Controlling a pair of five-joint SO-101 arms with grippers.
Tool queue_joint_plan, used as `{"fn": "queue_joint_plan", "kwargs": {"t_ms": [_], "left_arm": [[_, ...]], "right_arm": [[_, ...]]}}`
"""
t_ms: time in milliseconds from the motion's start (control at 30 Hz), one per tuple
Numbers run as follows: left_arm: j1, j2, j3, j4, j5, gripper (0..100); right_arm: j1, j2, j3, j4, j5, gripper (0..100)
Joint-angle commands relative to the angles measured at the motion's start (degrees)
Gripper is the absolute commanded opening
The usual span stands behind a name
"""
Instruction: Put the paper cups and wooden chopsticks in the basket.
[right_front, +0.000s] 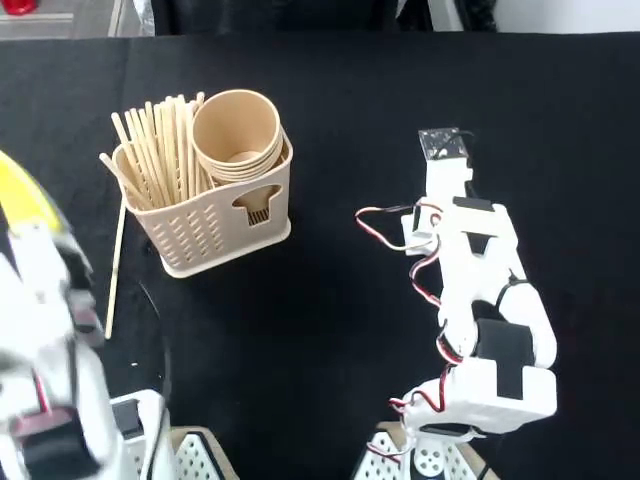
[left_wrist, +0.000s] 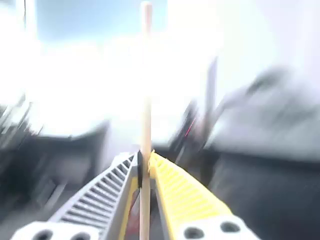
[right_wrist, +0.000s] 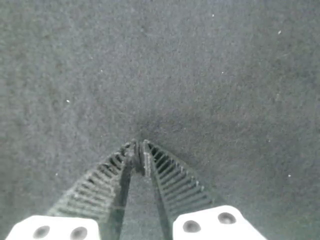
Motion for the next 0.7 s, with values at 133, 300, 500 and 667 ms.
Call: {"fn": "queue_joint_plan", "kwargs": {"t_ms": [133, 300, 500, 667], "left_arm": [[23.78, -2.90, 1.80, -9.05, 1.32, 3], [25.54, 5.63, 2.24, -8.79, 1.32, 3], [25.10, 9.76, 7.16, -9.05, 1.32, 3], [21.93, 9.76, 10.77, -9.05, 1.32, 3]], "right_arm": [[0.44, -0.57, -0.31, -0.53, 0.53, 1.3], [0.44, -0.57, -0.31, -0.53, 0.53, 1.3], [0.44, -0.66, -0.31, -0.53, 0.53, 1.3], [0.44, -0.66, -0.31, -0.53, 0.53, 1.3]]}}
